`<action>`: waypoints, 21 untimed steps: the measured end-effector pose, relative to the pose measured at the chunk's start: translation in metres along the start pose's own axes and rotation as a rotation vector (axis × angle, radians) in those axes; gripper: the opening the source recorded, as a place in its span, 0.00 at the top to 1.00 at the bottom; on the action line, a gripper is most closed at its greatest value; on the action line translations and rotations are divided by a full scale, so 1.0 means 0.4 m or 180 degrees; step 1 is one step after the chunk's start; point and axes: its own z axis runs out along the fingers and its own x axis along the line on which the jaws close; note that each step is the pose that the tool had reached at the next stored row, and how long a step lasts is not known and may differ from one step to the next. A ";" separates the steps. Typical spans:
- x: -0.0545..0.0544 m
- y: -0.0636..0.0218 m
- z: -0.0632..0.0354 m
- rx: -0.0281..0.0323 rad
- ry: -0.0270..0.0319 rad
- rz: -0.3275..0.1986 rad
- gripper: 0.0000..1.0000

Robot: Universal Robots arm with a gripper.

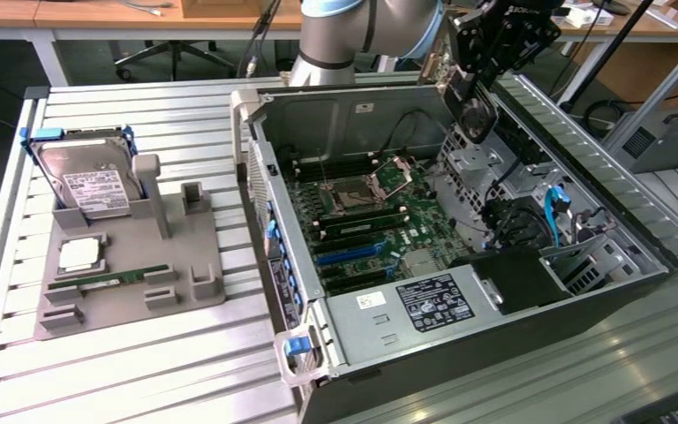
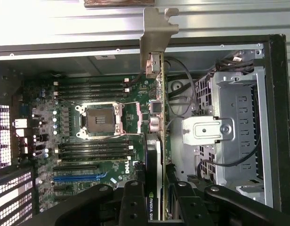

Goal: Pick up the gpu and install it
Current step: 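Insert the gpu into the slot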

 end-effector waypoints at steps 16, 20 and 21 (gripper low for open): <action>0.001 0.000 0.000 0.0092 0.0115 -0.1178 0.73; 0.001 0.000 0.000 0.0119 0.0139 -0.1417 0.73; 0.002 0.000 0.000 0.0131 0.0148 -0.1502 0.73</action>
